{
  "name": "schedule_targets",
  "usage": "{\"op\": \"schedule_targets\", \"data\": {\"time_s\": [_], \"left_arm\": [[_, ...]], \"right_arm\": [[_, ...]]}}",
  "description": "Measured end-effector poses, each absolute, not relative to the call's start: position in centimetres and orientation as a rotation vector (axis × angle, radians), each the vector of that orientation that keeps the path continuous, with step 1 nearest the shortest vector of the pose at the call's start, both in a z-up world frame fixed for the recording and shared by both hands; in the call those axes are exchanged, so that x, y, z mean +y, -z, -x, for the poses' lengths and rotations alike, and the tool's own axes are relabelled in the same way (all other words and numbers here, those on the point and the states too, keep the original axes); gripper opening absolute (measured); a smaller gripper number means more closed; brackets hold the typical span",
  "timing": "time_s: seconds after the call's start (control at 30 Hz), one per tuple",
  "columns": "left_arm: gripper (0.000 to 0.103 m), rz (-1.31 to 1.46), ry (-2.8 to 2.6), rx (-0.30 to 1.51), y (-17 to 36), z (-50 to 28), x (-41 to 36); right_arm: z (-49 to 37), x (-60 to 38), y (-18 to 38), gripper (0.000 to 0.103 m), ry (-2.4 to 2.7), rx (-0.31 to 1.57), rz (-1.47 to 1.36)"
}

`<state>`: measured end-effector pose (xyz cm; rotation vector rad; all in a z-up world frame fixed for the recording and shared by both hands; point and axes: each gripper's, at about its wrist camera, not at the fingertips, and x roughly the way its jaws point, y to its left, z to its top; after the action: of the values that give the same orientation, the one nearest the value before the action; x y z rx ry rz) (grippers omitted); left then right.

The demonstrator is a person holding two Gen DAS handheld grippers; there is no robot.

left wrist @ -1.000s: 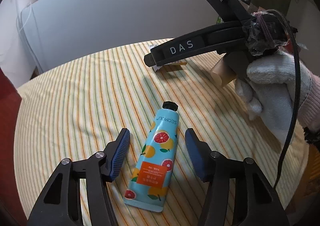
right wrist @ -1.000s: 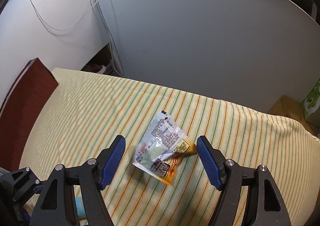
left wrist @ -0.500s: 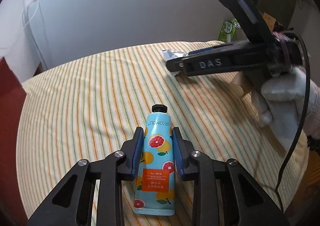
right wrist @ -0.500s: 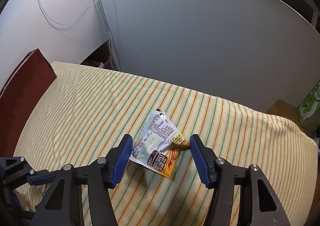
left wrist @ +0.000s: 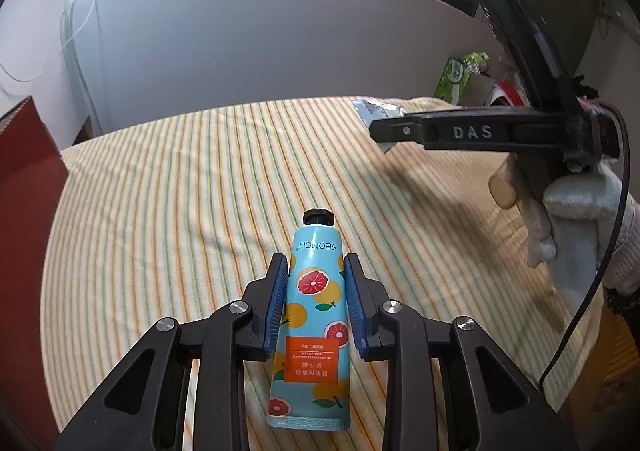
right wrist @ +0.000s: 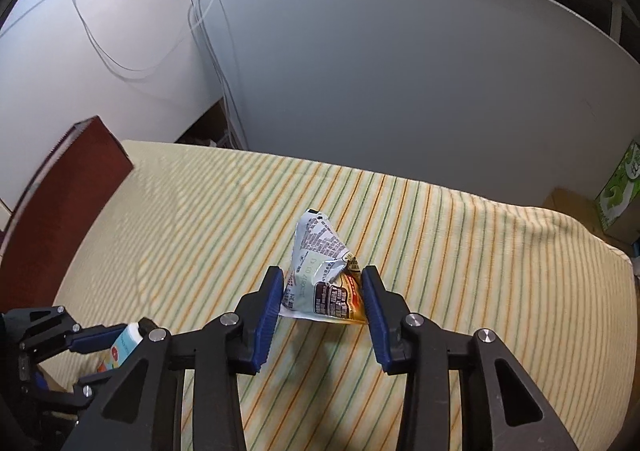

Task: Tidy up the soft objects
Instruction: 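Carry the tube with the left tool while the right tool carries the wrapper to the shoebox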

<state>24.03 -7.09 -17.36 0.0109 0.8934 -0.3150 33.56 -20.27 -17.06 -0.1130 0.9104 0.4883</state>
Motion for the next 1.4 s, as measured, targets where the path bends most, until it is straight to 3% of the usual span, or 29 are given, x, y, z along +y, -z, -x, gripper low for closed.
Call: {"op": "schedule_targets", "data": {"time_s": [0.47, 0.87, 1.4], "left_arm": [[0.027, 0.009, 0.319, 0.776, 10.5, -19.7, -3.8], [0.027, 0.041, 0.164, 0.667, 3.9, -17.8, 6.9], [0.027, 0.064, -0.122, 0.700, 4.8, -20.8, 18.1]], "right_arm": [[-29.0, -20.0, 9.5, 0.036, -0.571, 0.800, 0.089], [-28.2, -12.2, 4.0, 0.036, -0.712, 0.734, 0.097], [-29.5, 4.2, 3.8, 0.036, -0.898, 0.765, 0.191]]}}
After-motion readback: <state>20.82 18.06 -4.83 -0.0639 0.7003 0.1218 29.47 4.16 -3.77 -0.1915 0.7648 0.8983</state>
